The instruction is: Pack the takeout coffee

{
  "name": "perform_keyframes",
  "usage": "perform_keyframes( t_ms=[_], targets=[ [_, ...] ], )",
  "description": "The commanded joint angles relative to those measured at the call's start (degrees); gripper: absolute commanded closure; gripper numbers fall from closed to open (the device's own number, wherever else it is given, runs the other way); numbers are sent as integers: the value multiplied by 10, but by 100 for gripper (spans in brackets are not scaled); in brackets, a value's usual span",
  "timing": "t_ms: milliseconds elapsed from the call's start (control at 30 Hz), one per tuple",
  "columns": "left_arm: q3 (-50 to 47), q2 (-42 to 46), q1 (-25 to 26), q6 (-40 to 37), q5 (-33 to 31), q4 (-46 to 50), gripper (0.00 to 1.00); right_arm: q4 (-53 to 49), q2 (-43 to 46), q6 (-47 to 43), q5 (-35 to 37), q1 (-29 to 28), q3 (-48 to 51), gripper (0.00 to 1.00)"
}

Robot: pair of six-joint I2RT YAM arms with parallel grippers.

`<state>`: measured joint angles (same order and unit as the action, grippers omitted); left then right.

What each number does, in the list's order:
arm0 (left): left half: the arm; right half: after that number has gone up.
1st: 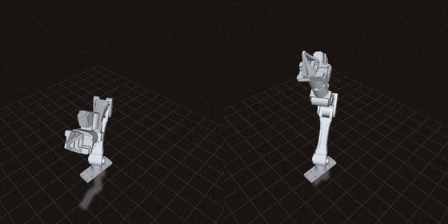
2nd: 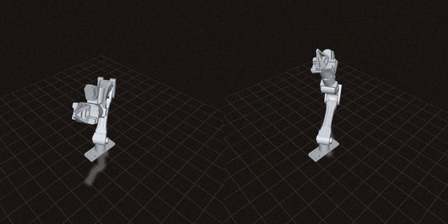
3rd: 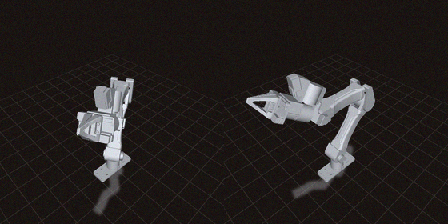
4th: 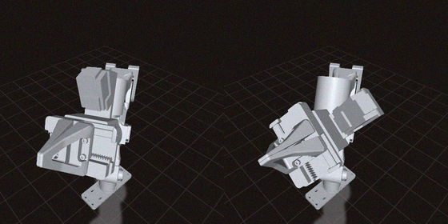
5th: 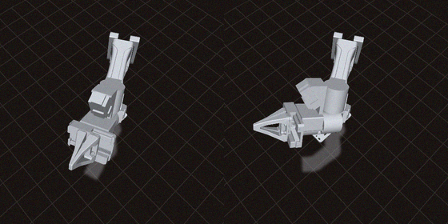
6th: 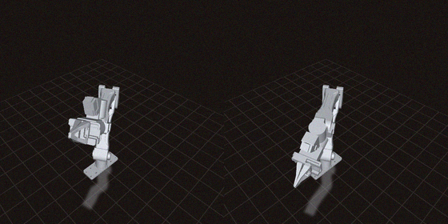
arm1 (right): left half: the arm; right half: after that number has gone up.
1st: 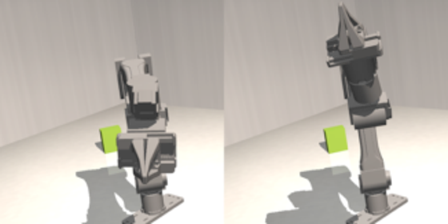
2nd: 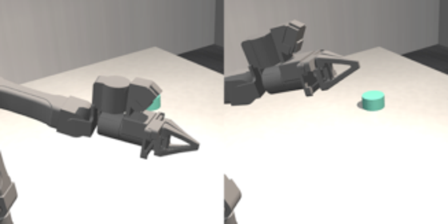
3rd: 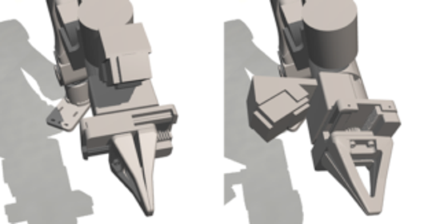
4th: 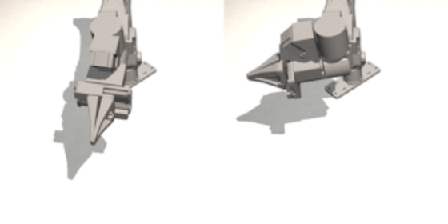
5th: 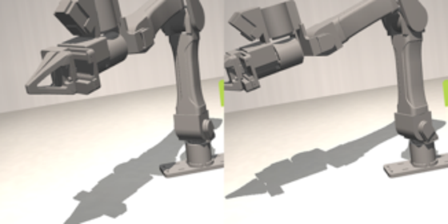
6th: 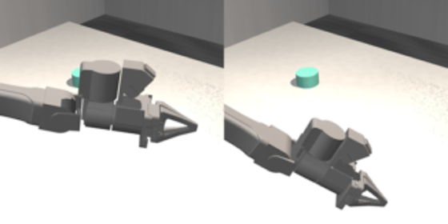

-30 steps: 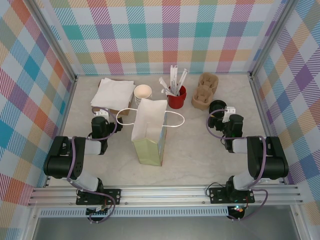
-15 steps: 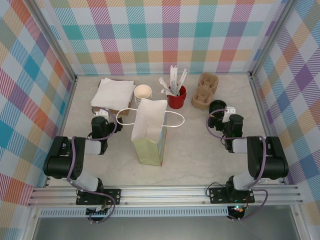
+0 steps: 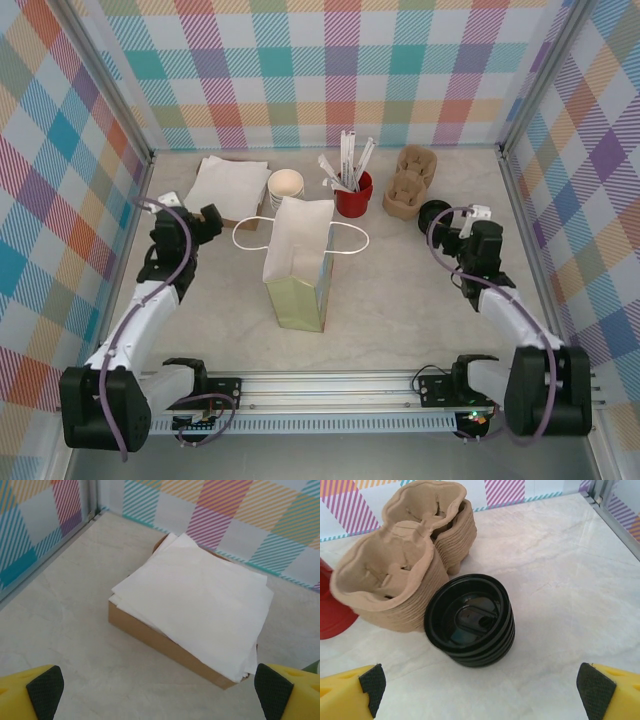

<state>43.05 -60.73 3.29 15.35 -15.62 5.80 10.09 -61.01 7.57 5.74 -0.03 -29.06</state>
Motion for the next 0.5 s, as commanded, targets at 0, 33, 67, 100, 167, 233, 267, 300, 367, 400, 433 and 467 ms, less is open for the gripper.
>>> perform_keyframes(
  t_ms=[0, 33, 67, 100, 167, 233, 267, 300, 367, 400, 433, 467],
  targets=[
    [89, 9, 0, 52, -14, 251, 0, -213, 64, 49, -27, -3, -44, 0],
    [120, 7, 0, 51, -16, 293, 0, -253, 85, 59, -36, -4, -57, 0],
    [149, 5, 0, 49, -16, 327, 0, -289, 105, 67, -45, -4, -69, 0],
    [177, 4, 0, 46, -13, 359, 0, -322, 123, 78, -51, -4, -81, 0],
    [222, 5, 0, 40, 18, 398, 0, -374, 150, 95, -58, -4, -104, 0],
    [264, 6, 1, 33, 83, 423, 0, -417, 169, 113, -63, -5, -126, 0],
    [285, 7, 2, 31, 122, 432, 0, -437, 175, 121, -67, -5, -137, 0],
    [303, 8, 4, 31, 160, 441, 0, -453, 177, 129, -72, -5, -149, 0],
    [337, 8, 17, 32, 206, 457, 0, -477, 173, 138, -87, -5, -165, 0],
    [355, 8, 31, 32, 217, 468, 0, -487, 167, 141, -92, -5, -175, 0],
    [372, 7, 44, 30, 223, 477, 0, -494, 161, 143, -95, -5, -182, 0],
    [389, 7, 64, 31, 226, 488, 0, -503, 155, 145, -95, -6, -188, 0]
  ],
)
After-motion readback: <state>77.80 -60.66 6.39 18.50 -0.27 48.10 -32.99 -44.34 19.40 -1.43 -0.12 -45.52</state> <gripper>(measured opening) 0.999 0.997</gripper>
